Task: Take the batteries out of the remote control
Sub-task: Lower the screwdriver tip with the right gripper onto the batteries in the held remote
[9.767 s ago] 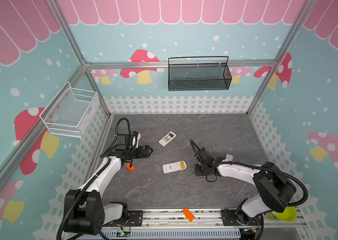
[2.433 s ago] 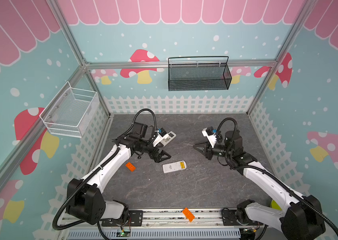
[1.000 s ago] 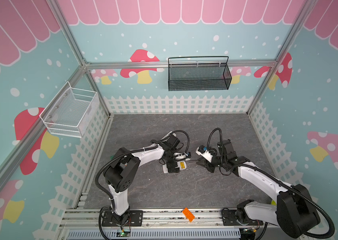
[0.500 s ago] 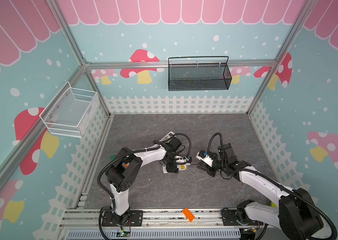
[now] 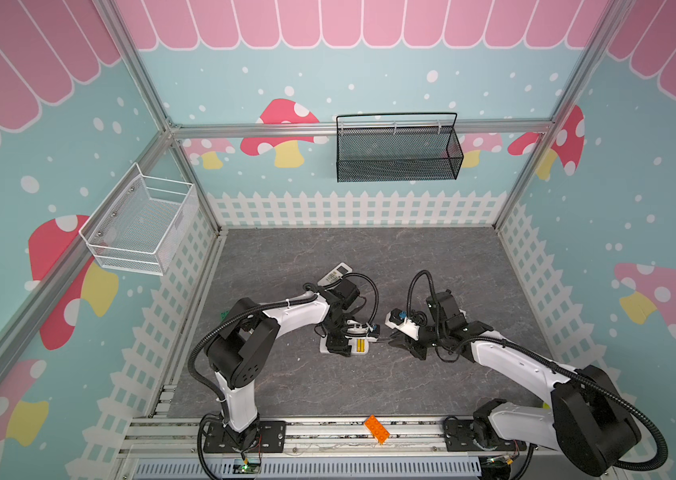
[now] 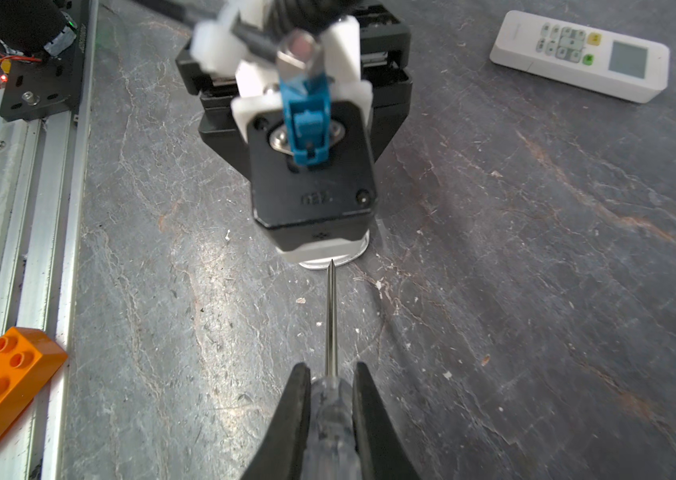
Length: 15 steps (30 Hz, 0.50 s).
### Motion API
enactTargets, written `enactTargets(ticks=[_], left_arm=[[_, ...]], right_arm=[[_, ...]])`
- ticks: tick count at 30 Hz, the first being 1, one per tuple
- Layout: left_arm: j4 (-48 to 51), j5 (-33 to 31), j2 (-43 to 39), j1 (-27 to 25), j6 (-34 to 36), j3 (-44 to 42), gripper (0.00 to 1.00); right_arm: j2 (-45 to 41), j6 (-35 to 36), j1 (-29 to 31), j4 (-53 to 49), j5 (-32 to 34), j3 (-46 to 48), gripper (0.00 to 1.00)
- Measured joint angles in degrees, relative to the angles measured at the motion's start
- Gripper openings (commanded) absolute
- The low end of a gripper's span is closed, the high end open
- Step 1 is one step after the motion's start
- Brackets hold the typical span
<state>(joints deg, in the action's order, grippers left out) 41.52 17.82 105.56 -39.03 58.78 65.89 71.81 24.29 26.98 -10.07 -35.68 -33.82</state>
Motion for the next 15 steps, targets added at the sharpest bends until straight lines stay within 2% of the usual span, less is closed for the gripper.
enactTargets(ticks=[6, 9, 12, 15], left_arm=[[-2.01, 0.04, -1.01, 0.02, -0.07, -2.25, 0.67], [-2.67, 0.26, -1.40, 0.13, -0.31, -2.91, 0.64], [-3.34, 0.57, -1.64, 0.37, -0.63, -3.43, 0.56], [-3.82, 0.83, -1.97, 0.44, -0.72, -3.91, 0.54]], right_arm=[[3.45, 0.61, 0.92, -0.72, -1.44, -0.83, 0.00], [4.66, 0.96, 1.27, -1.11, -2.01, -1.51, 0.00], [5.27, 1.01, 1.33, -1.16, -2.69, -2.05, 0.00], [5.51, 1.01, 1.33, -1.20, -3.32, -2.60, 0.00]])
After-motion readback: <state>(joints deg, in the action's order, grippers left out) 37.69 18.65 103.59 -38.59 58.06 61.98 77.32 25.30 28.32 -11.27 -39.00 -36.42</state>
